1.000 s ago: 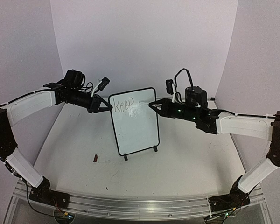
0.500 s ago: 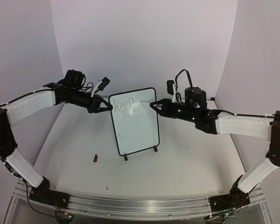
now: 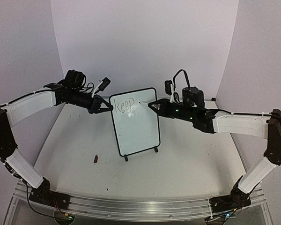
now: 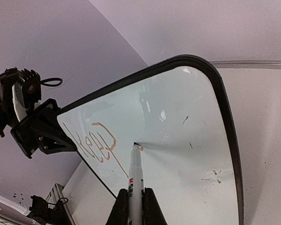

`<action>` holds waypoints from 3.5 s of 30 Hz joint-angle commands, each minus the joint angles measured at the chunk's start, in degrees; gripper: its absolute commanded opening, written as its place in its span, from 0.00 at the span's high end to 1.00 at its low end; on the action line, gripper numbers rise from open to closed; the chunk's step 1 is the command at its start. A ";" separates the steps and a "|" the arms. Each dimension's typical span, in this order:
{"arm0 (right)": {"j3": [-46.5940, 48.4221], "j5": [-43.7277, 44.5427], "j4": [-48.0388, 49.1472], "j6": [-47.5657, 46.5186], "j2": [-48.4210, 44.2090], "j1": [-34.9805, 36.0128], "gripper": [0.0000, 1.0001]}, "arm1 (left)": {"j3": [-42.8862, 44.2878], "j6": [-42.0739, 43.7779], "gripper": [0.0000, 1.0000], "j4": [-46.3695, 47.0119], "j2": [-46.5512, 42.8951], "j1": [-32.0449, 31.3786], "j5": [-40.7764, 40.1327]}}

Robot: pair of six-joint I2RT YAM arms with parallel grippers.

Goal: Write a sentence on the whiteboard

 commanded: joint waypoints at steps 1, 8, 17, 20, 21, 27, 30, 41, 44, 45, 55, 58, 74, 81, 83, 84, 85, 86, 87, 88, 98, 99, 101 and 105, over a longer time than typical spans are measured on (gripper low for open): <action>3.33 0.82 2.91 -0.49 1.45 -0.23 1.00 | -0.32 2.94 1.00 -2.24 -0.09 -0.90 -2.98; 3.73 -2.15 2.10 -0.60 3.13 -0.23 1.00 | -0.26 2.93 1.00 -2.32 0.05 -0.90 -3.10; -0.78 -0.34 0.22 -0.82 0.39 -0.23 1.00 | -0.08 2.98 1.00 -2.45 0.36 -0.91 -3.10; -1.75 1.37 -0.01 -0.78 -0.95 -0.23 1.00 | -0.09 3.00 1.00 -2.44 0.37 -0.90 -3.02; -1.90 1.83 -0.08 -0.81 -1.27 -0.23 1.00 | -0.09 2.97 1.00 -2.46 0.37 -0.90 -3.09; -0.75 3.54 -0.17 -1.29 -2.03 -0.23 1.00 | -0.09 2.95 1.00 -2.40 0.29 -1.00 -3.11; 0.49 3.75 -0.08 -1.64 -1.97 -0.22 1.00 | -0.09 2.96 1.00 -2.47 0.29 -1.01 -3.11; 1.97 2.82 0.61 -1.58 -0.74 -0.23 1.00 | -0.09 3.08 1.00 -2.48 0.07 -1.07 -3.23; 1.34 3.09 0.61 -1.55 -0.73 -0.19 1.00 | -0.08 3.07 1.00 -2.56 0.04 -1.07 -3.28; 1.05 3.28 0.58 -1.55 -0.78 -0.21 1.00 | -0.09 3.06 1.00 -2.57 0.04 -1.07 -3.28; -3.96 3.81 0.01 -0.31 -1.70 -0.23 1.00 | -0.08 3.05 1.00 -2.44 0.13 -1.08 -3.28; -5.30 3.55 0.01 0.19 -1.72 -0.23 1.00 | -0.07 3.05 1.00 -2.46 0.12 -1.06 -3.26; -1.97 -4.41 2.18 1.50 -0.69 0.21 1.00 | -0.14 3.04 1.00 -2.50 0.46 -1.29 -3.33; -4.66 -6.58 7.63 2.82 -6.59 0.23 1.00 | -0.27 3.08 1.00 -2.51 0.32 -1.38 -3.46; -5.50 -6.04 7.52 2.53 -7.91 0.10 1.00 | -0.32 3.07 1.00 -2.48 0.28 -1.42 -3.46; -5.94 -5.95 7.43 2.43 -8.36 -0.15 1.00 | -0.35 3.09 1.00 -2.46 0.28 -1.44 -3.46; -6.32 -6.15 7.39 2.37 -8.62 -0.50 1.00 | -0.36 3.09 1.00 -2.45 0.28 -1.45 -3.46; -6.70 -6.56 7.40 2.44 -8.71 -0.99 1.00 | -0.36 3.06 1.00 -2.46 0.31 -1.47 -3.52; -7.00 -6.98 7.41 2.40 -8.77 -1.41 1.00 | -0.39 3.04 1.00 -2.49 0.31 -1.51 -3.58; -7.19 -7.38 7.42 2.22 -8.75 -1.76 1.00 | -0.43 3.10 1.00 -2.52 0.28 -1.54 -3.62; -4.94 -11.08 5.27 -0.17 -5.26 -4.01 1.00 | -0.51 3.29 1.00 -2.68 0.20 -1.63 -4.25; -4.39 -10.73 4.25 -0.74 -4.94 -3.99 1.00 | -0.53 3.30 1.00 -2.69 0.23 -1.63 -4.25; -3.59 -9.81 2.83 -1.74 -4.42 -4.01 1.00 | -0.53 3.31 1.00 -2.65 0.25 -1.61 -4.25; -1.78 -9.20 1.23 -2.93 -3.44 -4.01 1.00 | -0.36 3.40 1.00 -2.74 0.69 -1.70 -4.25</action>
